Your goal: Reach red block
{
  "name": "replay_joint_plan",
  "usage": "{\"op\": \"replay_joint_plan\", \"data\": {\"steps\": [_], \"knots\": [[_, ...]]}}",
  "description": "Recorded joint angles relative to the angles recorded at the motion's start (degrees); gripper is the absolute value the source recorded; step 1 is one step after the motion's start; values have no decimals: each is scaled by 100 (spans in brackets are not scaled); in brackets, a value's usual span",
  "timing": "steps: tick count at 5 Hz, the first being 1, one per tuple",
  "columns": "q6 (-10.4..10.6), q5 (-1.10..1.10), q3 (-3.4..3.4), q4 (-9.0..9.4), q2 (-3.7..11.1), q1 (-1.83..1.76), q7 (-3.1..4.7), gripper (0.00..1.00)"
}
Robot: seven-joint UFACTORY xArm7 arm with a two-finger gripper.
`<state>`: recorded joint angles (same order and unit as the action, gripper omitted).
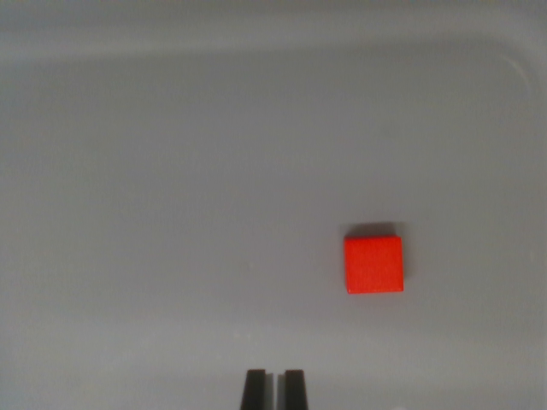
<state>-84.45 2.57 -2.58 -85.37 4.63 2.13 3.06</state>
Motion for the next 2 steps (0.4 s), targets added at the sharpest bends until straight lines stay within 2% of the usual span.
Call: {"op": "replay_joint_plan", "data": {"steps": [1, 2], "knots": [[0, 0, 0, 0, 0, 0, 0, 0], [208, -6, -17, 138, 57, 15, 16, 0]]}}
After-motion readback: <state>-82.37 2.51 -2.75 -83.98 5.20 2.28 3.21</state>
